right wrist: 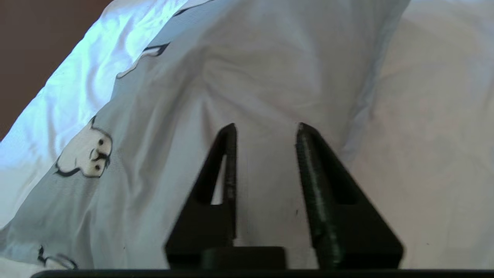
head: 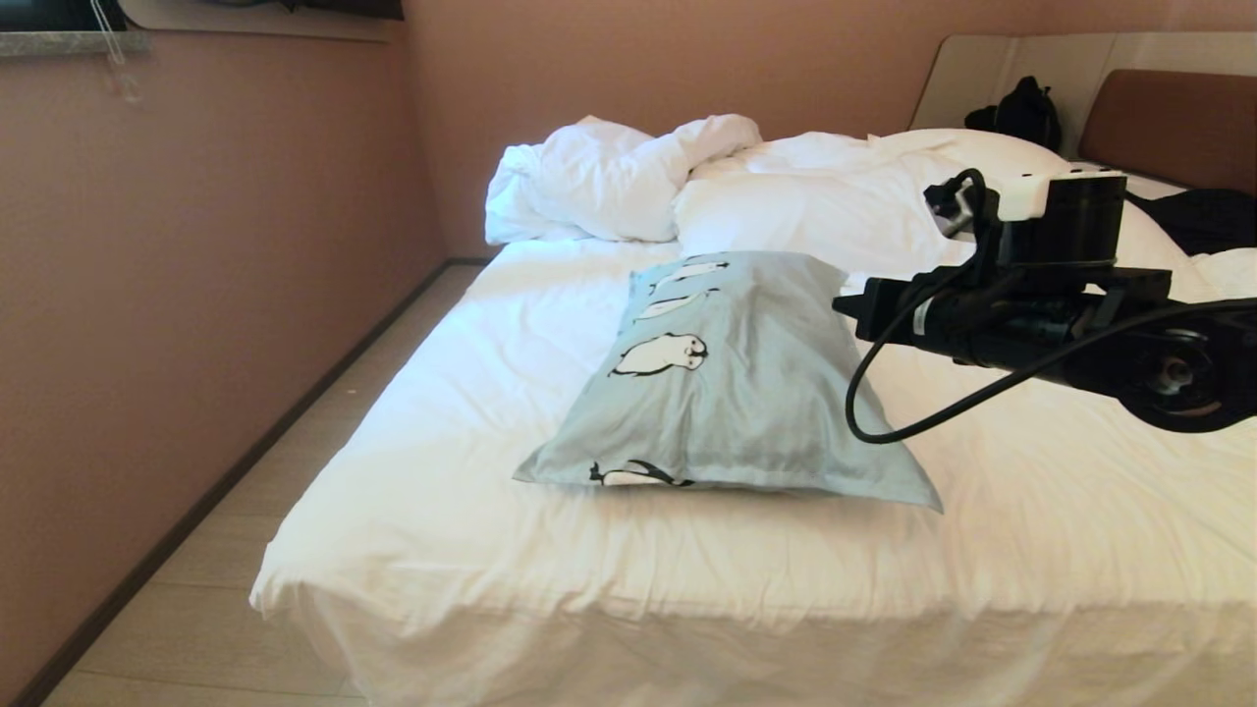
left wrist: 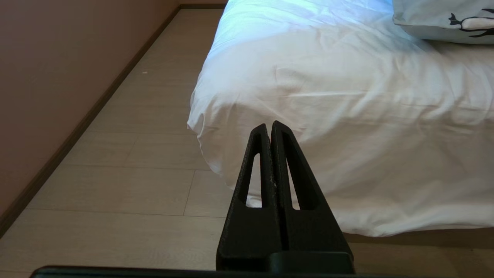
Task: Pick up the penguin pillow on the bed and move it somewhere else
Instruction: Pick up the pillow
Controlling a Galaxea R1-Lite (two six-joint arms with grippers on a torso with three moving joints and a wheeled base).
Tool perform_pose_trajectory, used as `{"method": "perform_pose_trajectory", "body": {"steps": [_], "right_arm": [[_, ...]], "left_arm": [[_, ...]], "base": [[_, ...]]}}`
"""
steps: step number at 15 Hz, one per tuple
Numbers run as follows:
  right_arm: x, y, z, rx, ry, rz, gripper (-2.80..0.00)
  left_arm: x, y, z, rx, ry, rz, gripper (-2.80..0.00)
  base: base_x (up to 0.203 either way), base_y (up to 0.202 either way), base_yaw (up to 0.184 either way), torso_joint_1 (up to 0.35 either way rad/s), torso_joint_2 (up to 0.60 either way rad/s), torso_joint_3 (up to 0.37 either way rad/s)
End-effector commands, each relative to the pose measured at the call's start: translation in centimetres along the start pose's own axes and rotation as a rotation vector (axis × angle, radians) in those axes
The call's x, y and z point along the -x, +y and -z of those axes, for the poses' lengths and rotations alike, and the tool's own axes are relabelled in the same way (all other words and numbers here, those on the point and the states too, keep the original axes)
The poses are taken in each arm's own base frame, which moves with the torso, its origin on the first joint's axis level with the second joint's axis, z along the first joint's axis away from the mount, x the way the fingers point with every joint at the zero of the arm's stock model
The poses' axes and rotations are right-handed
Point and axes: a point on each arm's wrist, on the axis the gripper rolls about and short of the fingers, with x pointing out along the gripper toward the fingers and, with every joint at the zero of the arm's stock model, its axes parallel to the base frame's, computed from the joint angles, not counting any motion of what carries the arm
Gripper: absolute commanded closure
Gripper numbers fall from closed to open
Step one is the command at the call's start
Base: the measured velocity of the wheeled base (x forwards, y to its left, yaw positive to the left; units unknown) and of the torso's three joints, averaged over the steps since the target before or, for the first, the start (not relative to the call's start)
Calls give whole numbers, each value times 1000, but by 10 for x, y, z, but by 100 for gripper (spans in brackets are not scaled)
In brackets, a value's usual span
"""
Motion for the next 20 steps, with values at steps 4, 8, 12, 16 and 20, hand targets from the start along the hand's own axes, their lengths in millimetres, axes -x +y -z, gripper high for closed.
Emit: {"method": "perform_pose_trajectory", "body": {"steps": [4, 8, 12, 16, 20], "right_arm": [[22, 26, 9, 60, 21, -77, -280], [19, 33, 20, 96, 54, -97, -280], [7, 33, 33, 122, 97, -91, -280], [-19, 31, 57, 133, 171, -80, -280], [-52, 28, 89, 141, 257, -55, -280]], "left_arm": [[0, 0, 0, 1, 1, 0, 0], [0, 0, 0, 1, 1, 0, 0], [0, 0, 0, 1, 1, 0, 0], [0, 0, 0, 1, 1, -2, 0], [0, 0, 0, 1, 1, 0, 0]], "base": [[0, 0, 0, 0, 0, 0], [0, 0, 0, 0, 0, 0], [0, 0, 0, 0, 0, 0], [0, 0, 0, 0, 0, 0], [0, 0, 0, 0, 0, 0]]}}
